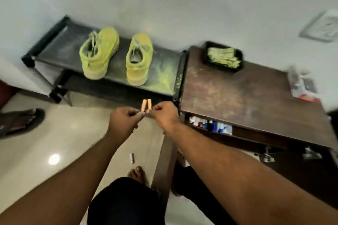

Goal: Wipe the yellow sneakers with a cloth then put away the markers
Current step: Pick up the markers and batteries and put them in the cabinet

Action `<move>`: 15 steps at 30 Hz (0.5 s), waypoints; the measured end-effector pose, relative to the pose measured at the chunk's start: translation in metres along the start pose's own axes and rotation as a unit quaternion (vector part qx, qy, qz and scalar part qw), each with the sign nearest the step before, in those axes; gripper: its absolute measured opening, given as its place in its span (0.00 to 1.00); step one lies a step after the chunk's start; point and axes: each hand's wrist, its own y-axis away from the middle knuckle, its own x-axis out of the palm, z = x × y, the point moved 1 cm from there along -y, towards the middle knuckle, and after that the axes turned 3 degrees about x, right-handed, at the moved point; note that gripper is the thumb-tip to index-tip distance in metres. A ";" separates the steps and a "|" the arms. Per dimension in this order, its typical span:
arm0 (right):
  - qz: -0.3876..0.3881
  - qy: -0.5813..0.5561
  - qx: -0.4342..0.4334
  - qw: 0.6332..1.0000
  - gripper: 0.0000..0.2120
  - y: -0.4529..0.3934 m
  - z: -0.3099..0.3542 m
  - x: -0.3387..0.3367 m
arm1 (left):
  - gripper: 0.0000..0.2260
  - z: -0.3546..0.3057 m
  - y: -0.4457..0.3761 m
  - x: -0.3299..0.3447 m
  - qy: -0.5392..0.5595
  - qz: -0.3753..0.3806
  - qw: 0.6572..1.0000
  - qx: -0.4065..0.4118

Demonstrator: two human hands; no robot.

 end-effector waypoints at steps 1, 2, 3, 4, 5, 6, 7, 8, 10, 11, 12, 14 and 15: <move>-0.002 -0.020 -0.012 1.000 0.12 0.023 0.003 -0.029 | 0.06 -0.026 0.015 0.004 -0.009 0.014 0.999 0.028; -0.009 -0.044 -0.025 0.999 0.12 0.048 0.004 -0.060 | 0.05 -0.052 0.033 0.010 -0.007 0.027 0.998 0.050; -0.011 -0.067 -0.036 0.997 0.10 0.070 0.003 -0.087 | 0.04 -0.073 0.049 0.018 0.006 0.035 0.997 0.065; -0.008 -0.083 -0.038 0.996 0.08 0.089 0.000 -0.112 | 0.04 -0.090 0.062 0.029 0.019 0.042 0.996 0.074; -0.011 -0.096 -0.034 0.995 0.06 0.109 -0.006 -0.141 | 0.05 -0.108 0.079 0.044 0.028 0.054 0.995 0.081; -0.011 -0.105 -0.027 0.994 0.05 0.125 -0.014 -0.167 | 0.06 -0.123 0.095 0.061 0.036 0.065 0.994 0.080; -0.013 -0.105 -0.024 0.994 0.06 0.137 -0.025 -0.192 | 0.07 -0.136 0.110 0.080 0.050 0.077 0.993 0.077; -0.014 -0.094 -0.026 0.995 0.08 0.146 -0.035 -0.215 | 0.08 -0.146 0.124 0.098 0.068 0.090 0.991 0.065; 0.001 -0.066 -0.020 0.998 0.08 0.155 -0.060 -0.250 | 0.07 -0.155 0.143 0.136 0.098 0.113 0.988 0.038; 0.013 -0.064 -0.011 0.998 0.06 0.157 -0.076 -0.264 | 0.07 -0.156 0.149 0.155 0.104 0.126 0.986 0.025; 0.021 -0.068 -0.001 0.997 0.04 0.155 -0.095 -0.277 | 0.07 -0.157 0.152 0.177 0.102 0.138 0.985 0.014; 0.023 -0.081 0.019 0.996 0.03 0.149 -0.135 -0.289 | 0.08 -0.148 0.150 0.211 0.084 0.153 0.985 0.003; 0.017 -0.093 0.032 0.995 0.05 0.142 -0.159 -0.291 | 0.09 -0.140 0.146 0.230 0.071 0.163 0.984 -0.002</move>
